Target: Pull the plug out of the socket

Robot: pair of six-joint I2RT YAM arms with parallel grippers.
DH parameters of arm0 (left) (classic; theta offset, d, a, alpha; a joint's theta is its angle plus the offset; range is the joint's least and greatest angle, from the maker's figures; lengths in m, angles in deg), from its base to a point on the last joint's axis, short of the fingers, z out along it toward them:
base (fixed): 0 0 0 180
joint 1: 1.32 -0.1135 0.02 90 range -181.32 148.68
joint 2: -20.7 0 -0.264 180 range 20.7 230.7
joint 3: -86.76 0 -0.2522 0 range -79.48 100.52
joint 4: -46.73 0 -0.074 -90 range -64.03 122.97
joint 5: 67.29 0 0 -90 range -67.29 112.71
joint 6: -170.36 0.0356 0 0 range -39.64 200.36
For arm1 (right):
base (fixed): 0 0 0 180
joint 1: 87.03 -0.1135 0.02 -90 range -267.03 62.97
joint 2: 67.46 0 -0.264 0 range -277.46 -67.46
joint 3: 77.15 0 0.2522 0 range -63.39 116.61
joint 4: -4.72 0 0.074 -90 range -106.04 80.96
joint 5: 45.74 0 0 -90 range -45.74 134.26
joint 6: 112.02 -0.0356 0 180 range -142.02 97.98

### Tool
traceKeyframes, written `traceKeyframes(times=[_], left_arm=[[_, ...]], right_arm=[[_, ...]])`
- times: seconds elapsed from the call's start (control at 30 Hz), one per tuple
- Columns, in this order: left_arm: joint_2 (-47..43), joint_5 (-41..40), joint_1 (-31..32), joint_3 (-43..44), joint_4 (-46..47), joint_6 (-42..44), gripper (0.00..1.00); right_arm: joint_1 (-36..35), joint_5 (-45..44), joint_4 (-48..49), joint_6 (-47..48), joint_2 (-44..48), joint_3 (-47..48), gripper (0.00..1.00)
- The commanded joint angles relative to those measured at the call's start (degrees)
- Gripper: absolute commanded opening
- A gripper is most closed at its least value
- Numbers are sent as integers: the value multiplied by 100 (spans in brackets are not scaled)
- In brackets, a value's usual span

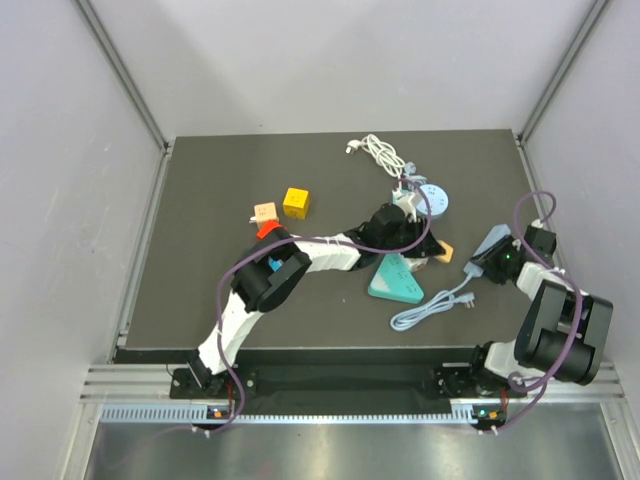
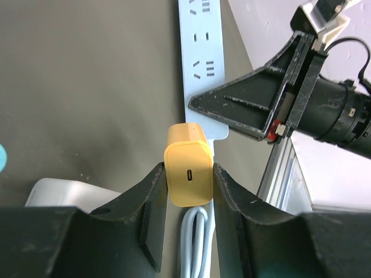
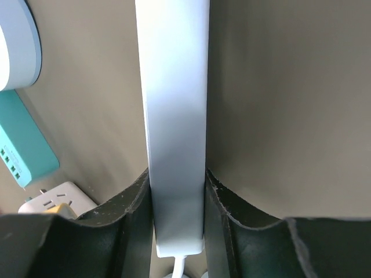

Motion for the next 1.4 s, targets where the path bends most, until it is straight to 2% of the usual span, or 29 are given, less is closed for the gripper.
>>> traceKeyframes(times=[0.0,0.13,0.27,0.37,0.5,0.6,0.73,0.93,1.2,1.37], left_arm=[[-387,131,12,277,92,148,0],[-781,131,12,576,-524,604,0],[-1309,96,12,437,-1051,1026,0],[-1810,-52,3,60,-1332,1326,0],[-2416,-193,-50,-494,-1639,1651,0],[-3100,-412,-102,-1160,-2017,1932,0],[-3857,-711,-208,-1944,-2229,2178,0],[-4763,-984,-375,-2692,-2624,2433,0],[-5475,-1538,-445,-3254,-3249,2565,0],[-5660,-2021,-524,-3422,-3749,2557,0]], right_arm=[[-82,-357,-156,400,-256,-99,0],[-241,301,161,637,-177,-143,0],[-347,847,406,813,-343,-82,2],[-548,1383,766,831,-414,-73,4],[-813,1717,654,857,-607,173,7],[-804,1718,487,831,-765,278,16],[-804,1314,-110,884,-783,437,48],[-813,682,-839,972,-459,753,68],[-830,-451,-1815,1147,104,1315,77],[-1111,-1313,-2317,1191,500,1605,80]])
